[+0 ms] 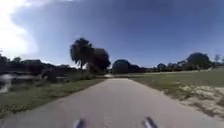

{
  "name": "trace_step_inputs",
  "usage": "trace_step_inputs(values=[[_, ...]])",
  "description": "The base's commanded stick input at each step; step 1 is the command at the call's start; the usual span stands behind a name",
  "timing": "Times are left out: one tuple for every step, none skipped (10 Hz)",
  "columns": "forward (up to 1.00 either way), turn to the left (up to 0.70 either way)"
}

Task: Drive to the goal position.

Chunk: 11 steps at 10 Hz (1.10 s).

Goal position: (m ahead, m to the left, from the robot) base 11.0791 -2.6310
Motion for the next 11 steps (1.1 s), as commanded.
trace_step_inputs(values=[[0.70, 0.00], [0.70, 0.00], [0.70, 0.00], [0.70, 0.00], [0.70, 0.00], [0.70, 0.00], [0.70, 0.00], [0.70, 0.00], [0.70, 0.00], [0.70, 0.00], [0.70, 0.00]])
